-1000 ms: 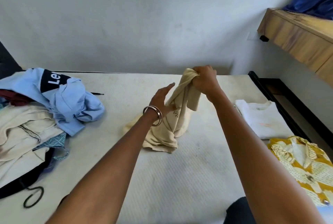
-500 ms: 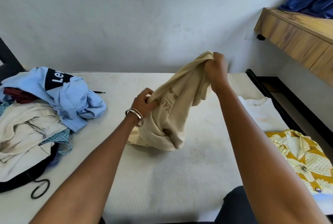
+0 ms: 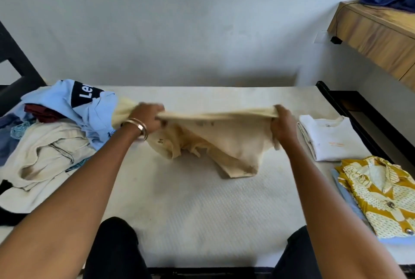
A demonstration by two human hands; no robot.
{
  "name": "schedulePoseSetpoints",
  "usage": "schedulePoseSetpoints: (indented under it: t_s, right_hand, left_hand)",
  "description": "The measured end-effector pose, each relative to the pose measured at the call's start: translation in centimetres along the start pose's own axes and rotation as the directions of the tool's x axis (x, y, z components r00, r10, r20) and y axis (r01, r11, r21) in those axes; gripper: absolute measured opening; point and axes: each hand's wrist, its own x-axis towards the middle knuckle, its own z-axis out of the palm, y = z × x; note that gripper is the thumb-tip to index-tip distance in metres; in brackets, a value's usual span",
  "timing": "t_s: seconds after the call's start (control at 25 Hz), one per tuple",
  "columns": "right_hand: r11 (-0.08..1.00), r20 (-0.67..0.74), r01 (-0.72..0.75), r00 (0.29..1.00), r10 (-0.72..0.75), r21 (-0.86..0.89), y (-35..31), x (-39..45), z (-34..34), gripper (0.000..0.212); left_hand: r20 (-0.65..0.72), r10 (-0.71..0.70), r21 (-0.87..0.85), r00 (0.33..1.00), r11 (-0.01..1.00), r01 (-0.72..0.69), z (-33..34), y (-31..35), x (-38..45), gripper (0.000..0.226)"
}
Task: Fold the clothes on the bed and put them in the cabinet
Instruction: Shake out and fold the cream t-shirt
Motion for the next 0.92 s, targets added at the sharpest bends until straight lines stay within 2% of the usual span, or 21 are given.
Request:
schedulePoseSetpoints:
  t_s: [0.04, 0.08, 0.12, 0.16, 0.2, 0.24, 0.28, 0.32, 0.36, 0.4, 0.44, 0.48, 0.52, 0.56, 0.6, 0.64, 0.68, 0.72, 0.84, 0.88, 0.92]
  right_hand:
    - [0.996, 0.228, 0.015, 0.974, 0.005, -0.087, 1.7, -0.3, 0.1, 0.035]
    - [0.975, 0.465, 0.038, 0.883, 0.070, -0.219, 2.9, -1.0, 0.4, 0.024]
    - [0.928, 0.646, 0.109, 0.746, 0.161, -0.357, 3.5, -1.5, 0.5, 0.017]
    - [0.859, 0.739, 0.200, 0.621, 0.262, -0.472, 3.9, -2.2, 0.7, 0.019]
    - [0.778, 0.761, 0.281, 0.543, 0.355, -0.563, 4.6, -2.5, 1.4, 0.026]
    - [0.710, 0.751, 0.334, 0.514, 0.415, -0.620, 5.1, -2.6, 2.0, 0.028]
    - [0.684, 0.723, 0.328, 0.541, 0.429, -0.652, 5.5, -2.7, 2.5, 0.026]
    - [0.699, 0.668, 0.241, 0.604, 0.434, -0.673, 5.8, -2.7, 3.1, 0.024]
    - [0.768, 0.592, 0.034, 0.659, 0.464, -0.639, 5.5, -2.4, 3.5, 0.022]
    - [0.840, 0.539, -0.296, 0.660, 0.524, -0.454, 4.8, -1.9, 3.9, 0.017]
    - [0.783, 0.543, -0.610, 0.618, 0.568, -0.125, 3.6, -1.3, 4.1, 0.014]
    - [0.582, 0.605, -0.776, 0.590, 0.535, 0.242, 2.3, -0.5, 4.4, 0.015]
    - [0.348, 0.649, -0.792, 0.611, 0.453, 0.502, 0.6, 0.8, 4.3, 0.018]
    - [0.169, 0.632, -0.717, 0.682, 0.369, 0.676, -1.3, 2.4, 4.0, 0.018]
    - [0.056, 0.558, -0.605, 0.763, 0.327, 0.794, -3.3, 4.1, 3.5, 0.015]
    - [-0.004, 0.447, -0.468, 0.840, 0.308, 0.884, -5.2, 5.6, 2.7, 0.014]
    - [-0.007, 0.322, -0.336, 0.896, 0.305, 0.942, -6.9, 6.9, 1.8, 0.018]
    - [0.016, 0.203, -0.217, 0.936, 0.288, 0.976, -8.2, 7.9, 0.6, 0.023]
    - [0.197, -0.018, -0.016, 0.986, 0.165, 0.980, -10.2, 9.3, -3.0, 0.035]
    - [0.277, -0.051, 0.014, 0.991, 0.127, 0.961, -10.0, 9.4, -3.5, 0.037]
    - [0.372, -0.066, 0.021, 0.992, 0.108, 0.928, -9.4, 9.2, -3.5, 0.038]
  left_hand:
    - [0.353, -0.008, 0.033, 0.936, 0.999, -0.004, 1.5, -0.5, -1.8, 0.033]
    - [0.626, -0.055, 0.058, 0.778, 0.998, 0.024, 3.0, -1.2, -3.4, 0.035]
    - [0.772, -0.131, 0.110, 0.622, 0.991, 0.073, 4.9, -1.8, -4.7, 0.039]
    - [0.840, -0.221, 0.194, 0.495, 0.975, 0.106, 6.6, -2.0, -5.9, 0.049]
    - [0.876, -0.321, 0.296, 0.360, 0.947, 0.126, 8.1, -2.2, -6.6, 0.063]
    - [0.855, -0.431, 0.409, 0.289, 0.902, 0.135, 9.0, -2.2, -6.7, 0.074]
    - [0.787, -0.506, 0.485, 0.354, 0.861, 0.153, 9.6, -1.7, -6.2, 0.071]
    - [0.649, -0.544, 0.519, 0.533, 0.828, 0.213, 10.4, -1.4, -5.4, 0.057]
    - [0.468, -0.562, 0.498, 0.682, 0.805, 0.322, 10.0, -1.1, -4.6, 0.043]
    - [0.281, -0.577, 0.402, 0.767, 0.797, 0.452, 9.4, -0.6, -3.4, 0.038]
    - [0.152, -0.634, 0.203, 0.759, 0.771, 0.604, 8.7, 0.0, -1.8, 0.035]
    - [0.157, -0.693, -0.115, 0.703, 0.694, 0.710, 7.5, 1.1, -0.2, 0.031]
    - [0.268, -0.701, -0.486, 0.661, 0.494, 0.721, 6.4, 2.0, 1.7, 0.024]
    - [0.414, -0.624, -0.773, 0.663, 0.144, 0.618, 4.7, 3.2, 3.5, 0.021]
    - [0.447, -0.534, -0.891, 0.718, -0.189, 0.414, 3.4, 3.6, 5.5, 0.028]
    - [0.386, -0.512, -0.909, 0.767, -0.351, 0.223, 2.0, 3.5, 7.7, 0.039]
    - [0.286, -0.513, -0.912, 0.809, -0.404, 0.066, 0.4, 3.5, 10.0, 0.047]
    - [0.189, -0.562, -0.934, 0.805, -0.356, -0.029, -1.4, 3.5, 11.4, 0.046]
    - [-0.079, -0.584, -0.891, 0.808, -0.322, -0.320, -7.7, 5.4, 10.7, 0.020]
    - [-0.166, -0.616, -0.898, 0.770, -0.228, -0.376, -8.2, 5.8, 9.8, 0.005]
    - [-0.270, -0.632, -0.925, 0.726, -0.038, -0.377, -7.7, 5.5, 8.7, 0.016]
